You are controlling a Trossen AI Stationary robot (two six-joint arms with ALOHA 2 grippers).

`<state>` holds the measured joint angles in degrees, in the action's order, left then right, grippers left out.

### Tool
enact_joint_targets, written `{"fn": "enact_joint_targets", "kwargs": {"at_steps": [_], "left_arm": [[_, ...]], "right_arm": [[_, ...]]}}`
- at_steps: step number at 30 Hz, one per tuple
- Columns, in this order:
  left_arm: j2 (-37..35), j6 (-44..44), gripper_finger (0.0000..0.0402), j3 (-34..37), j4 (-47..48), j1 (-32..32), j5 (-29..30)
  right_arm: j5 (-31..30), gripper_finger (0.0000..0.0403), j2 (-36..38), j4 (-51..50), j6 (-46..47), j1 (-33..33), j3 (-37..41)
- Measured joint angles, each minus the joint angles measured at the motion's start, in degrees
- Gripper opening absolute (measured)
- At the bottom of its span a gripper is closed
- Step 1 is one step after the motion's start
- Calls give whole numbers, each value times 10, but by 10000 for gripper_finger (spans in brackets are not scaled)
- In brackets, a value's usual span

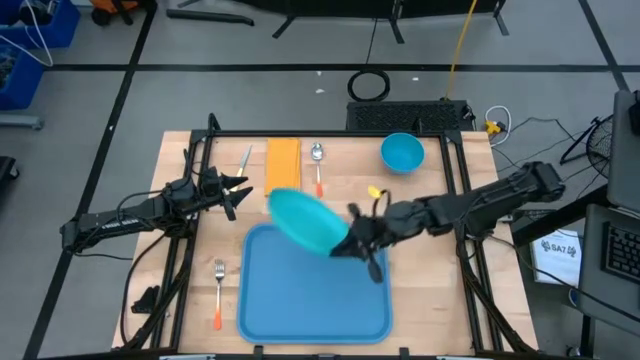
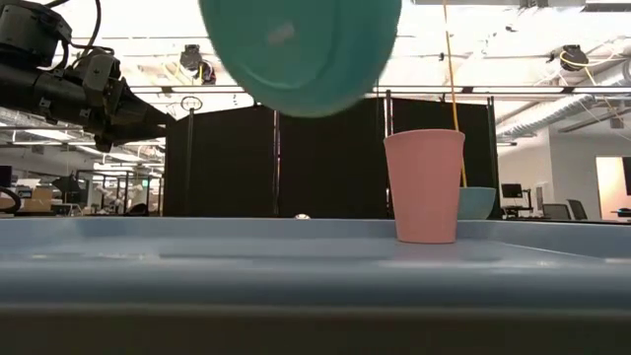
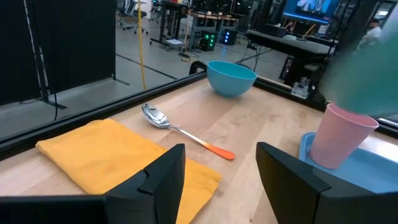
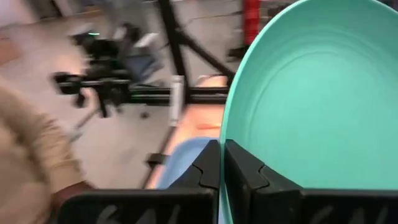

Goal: Set up tray
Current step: Put the light blue plate on the blue serving tray to the bottom of the pink cup

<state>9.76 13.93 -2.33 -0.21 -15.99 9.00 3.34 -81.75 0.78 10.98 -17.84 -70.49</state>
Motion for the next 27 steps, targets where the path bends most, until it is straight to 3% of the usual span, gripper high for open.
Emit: {"fn": "enact_joint_targets", "kwargs": {"at_steps": [4,9,19,27], "left_arm": [[0,0,202,0,0,0,0],[0,0,202,0,0,0,0],[0,0,202,0,0,0,0],[0,0,202,0,0,0,0]], "right_arm": [[51,0,-51,-31,21,-26,-50],[56,0,-85,-95,110,-57,-60],[12,0,-139,-152,303,-145,-59],[-50,0,-141,-161,358,-190,-59]]}}
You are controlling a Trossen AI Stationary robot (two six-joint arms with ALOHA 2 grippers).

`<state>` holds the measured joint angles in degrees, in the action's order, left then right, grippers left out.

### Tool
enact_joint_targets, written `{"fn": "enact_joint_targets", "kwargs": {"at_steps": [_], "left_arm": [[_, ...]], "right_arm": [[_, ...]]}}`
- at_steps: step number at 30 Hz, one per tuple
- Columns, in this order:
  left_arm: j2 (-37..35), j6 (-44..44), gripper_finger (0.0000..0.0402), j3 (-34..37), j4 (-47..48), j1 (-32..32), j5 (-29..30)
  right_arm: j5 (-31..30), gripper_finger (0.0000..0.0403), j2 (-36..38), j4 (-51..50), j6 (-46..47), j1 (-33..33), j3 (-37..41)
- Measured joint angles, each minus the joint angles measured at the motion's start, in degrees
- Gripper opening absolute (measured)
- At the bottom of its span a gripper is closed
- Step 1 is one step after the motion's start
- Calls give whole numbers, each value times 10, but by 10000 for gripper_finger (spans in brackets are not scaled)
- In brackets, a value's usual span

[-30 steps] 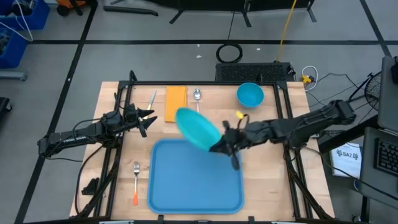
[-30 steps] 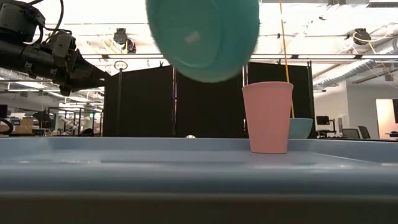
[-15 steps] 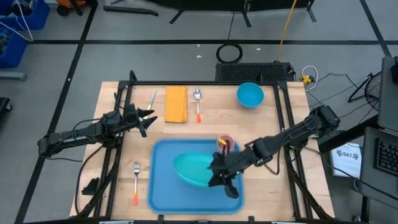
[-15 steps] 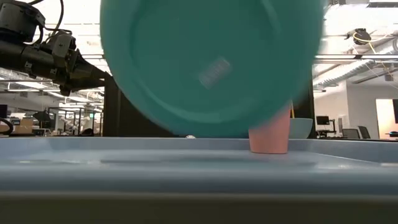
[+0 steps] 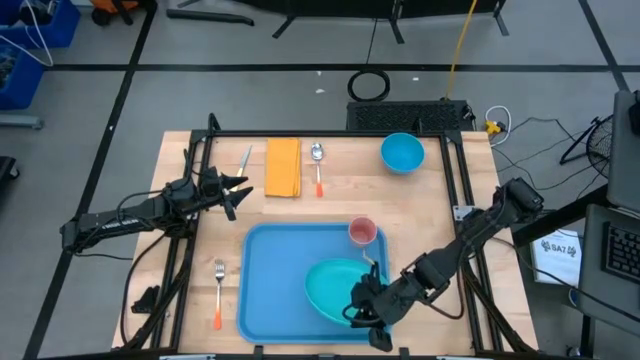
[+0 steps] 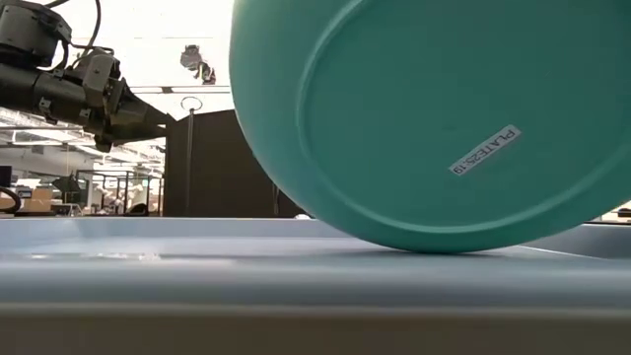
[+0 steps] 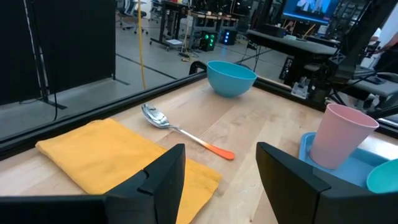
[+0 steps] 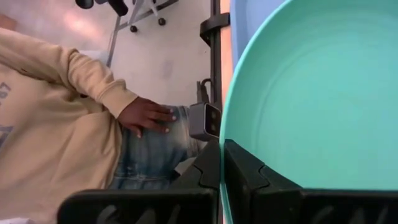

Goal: Set up tray
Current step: Put the light blue plate on the blue serving tray to the bottom of the pink cup, then put the blue bowl on top of the light blue plate

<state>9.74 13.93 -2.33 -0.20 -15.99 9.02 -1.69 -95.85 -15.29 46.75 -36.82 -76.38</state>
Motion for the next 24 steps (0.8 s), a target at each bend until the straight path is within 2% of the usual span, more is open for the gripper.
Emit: {"fn": "enact_joint_targets", "kwargs": {"at_steps": [11,24], "left_arm": [[0,0,202,0,0,0,0],[0,0,202,0,0,0,0]], "right_arm": [[18,2,0,3,56,0,24],[24,45,0,31,100,0,56]]}}
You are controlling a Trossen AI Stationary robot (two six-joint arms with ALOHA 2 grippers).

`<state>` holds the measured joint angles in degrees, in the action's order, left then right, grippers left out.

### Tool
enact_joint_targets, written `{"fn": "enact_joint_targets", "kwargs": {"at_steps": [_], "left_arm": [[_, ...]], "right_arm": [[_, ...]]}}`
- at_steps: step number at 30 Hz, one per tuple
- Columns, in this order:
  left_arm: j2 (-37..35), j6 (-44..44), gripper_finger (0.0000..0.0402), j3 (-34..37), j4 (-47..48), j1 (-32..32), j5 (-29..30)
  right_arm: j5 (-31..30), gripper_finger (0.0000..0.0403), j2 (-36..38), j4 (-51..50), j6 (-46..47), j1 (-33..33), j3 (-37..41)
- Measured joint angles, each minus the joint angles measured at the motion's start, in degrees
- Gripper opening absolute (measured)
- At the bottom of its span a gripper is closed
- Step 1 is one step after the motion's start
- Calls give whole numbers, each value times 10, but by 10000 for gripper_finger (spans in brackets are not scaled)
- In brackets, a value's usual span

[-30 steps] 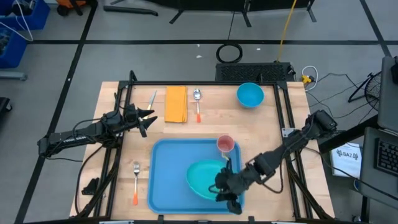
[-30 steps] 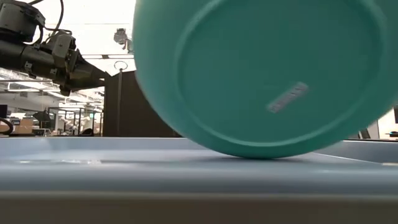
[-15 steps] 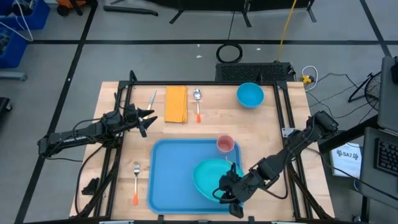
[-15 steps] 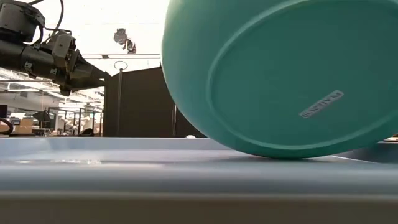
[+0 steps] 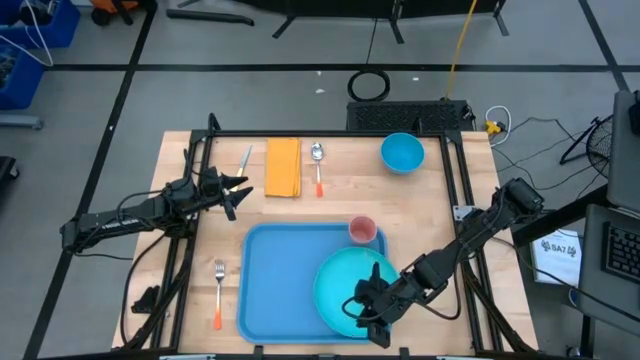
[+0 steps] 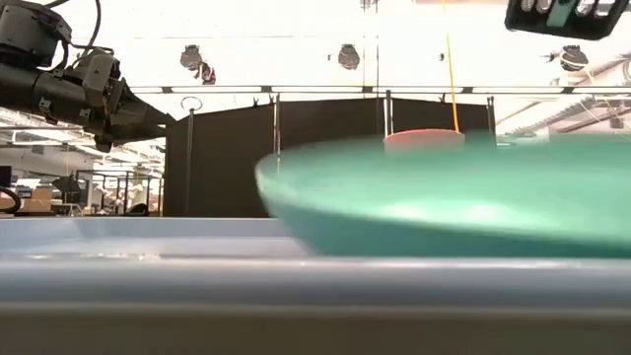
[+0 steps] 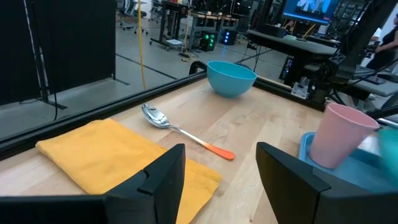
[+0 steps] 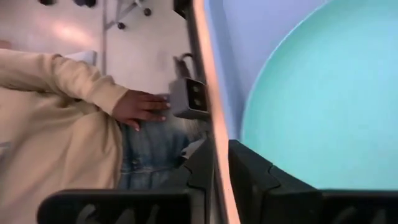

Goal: Set up tray
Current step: Put the blue bowl on top of the light blue plate

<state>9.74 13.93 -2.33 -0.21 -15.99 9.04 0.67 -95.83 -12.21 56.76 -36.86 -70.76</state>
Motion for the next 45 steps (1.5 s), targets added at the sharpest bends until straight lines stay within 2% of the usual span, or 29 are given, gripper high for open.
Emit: {"fn": "enact_joint_targets", "kwargs": {"at_steps": [6,14,21,27,30,34,36,39,42,45], "left_arm": [[0,0,202,0,0,0,0],[0,0,202,0,0,0,0],[0,0,202,0,0,0,0],[0,0,202,0,0,0,0],[0,0,202,0,0,0,0],[0,0,202,0,0,0,0],[0,0,202,0,0,0,0],[0,0,202,0,0,0,0],[0,0,202,0,0,0,0],[0,0,202,0,0,0,0]], "right_arm": [[26,68,0,89,-24,0,0],[20,76,6,107,-87,1,0],[-75,71,59,76,-169,27,0],[-147,70,131,-70,-176,55,0],[-223,70,171,-142,-194,81,0],[-300,70,214,-200,-245,137,-1],[-318,70,229,-242,-260,180,-1],[-321,70,240,-319,-269,281,-1],[-288,70,241,-380,-274,397,-1],[-200,70,234,-383,-303,508,-1]]}}
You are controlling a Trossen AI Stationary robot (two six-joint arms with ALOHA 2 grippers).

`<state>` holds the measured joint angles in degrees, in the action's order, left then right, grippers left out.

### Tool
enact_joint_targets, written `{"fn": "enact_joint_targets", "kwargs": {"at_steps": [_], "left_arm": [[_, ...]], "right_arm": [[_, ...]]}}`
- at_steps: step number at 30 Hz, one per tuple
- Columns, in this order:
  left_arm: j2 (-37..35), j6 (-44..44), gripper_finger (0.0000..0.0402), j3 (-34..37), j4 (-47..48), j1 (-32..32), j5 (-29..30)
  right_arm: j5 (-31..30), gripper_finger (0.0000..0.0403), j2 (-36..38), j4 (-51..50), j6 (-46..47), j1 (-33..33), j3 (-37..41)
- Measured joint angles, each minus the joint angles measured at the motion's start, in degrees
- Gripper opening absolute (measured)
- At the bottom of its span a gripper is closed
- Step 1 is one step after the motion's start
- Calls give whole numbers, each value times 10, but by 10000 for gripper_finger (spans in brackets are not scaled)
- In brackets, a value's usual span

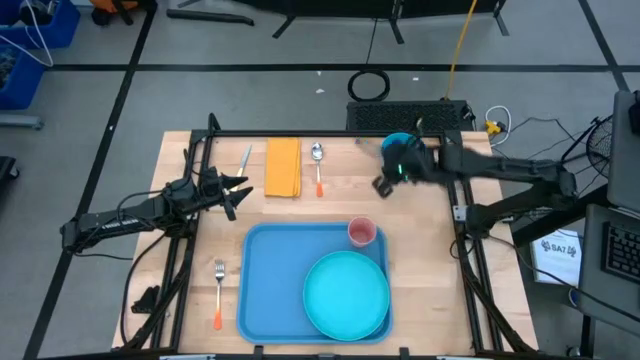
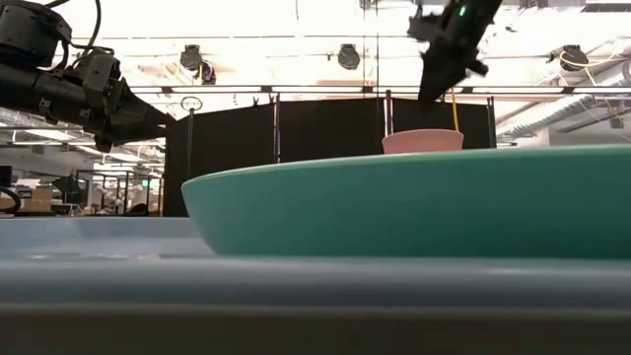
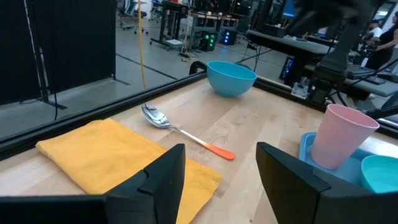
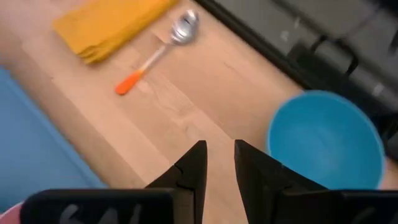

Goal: Set up tray
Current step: Put the blue bowl on top of the light blue plate

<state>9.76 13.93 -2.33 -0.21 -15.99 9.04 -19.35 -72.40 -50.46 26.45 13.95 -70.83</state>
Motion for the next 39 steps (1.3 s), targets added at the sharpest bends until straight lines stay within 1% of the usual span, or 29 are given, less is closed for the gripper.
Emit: {"fn": "enact_joint_targets", "kwargs": {"at_steps": [2,4,7,10,16,21,28,34,39], "left_arm": [[0,0,202,0,0,0,0],[0,0,202,0,0,0,0],[0,0,203,0,0,0,0],[0,0,203,0,0,0,0],[0,0,202,0,0,0,0],[0,0,202,0,0,0,0],[0,0,202,0,0,0,0],[0,0,202,0,0,0,0],[0,0,202,0,0,0,0]], "right_arm": [[58,70,-10,11,-28,62,0],[87,72,-25,22,-56,106,0],[102,79,-55,23,-89,151,0],[106,93,-88,21,-99,174,0],[106,125,-161,34,-107,183,0],[106,139,-201,47,-110,182,0],[104,141,-238,57,-118,187,0],[100,141,-248,61,-122,192,0],[67,134,-248,52,-122,198,0]]}}
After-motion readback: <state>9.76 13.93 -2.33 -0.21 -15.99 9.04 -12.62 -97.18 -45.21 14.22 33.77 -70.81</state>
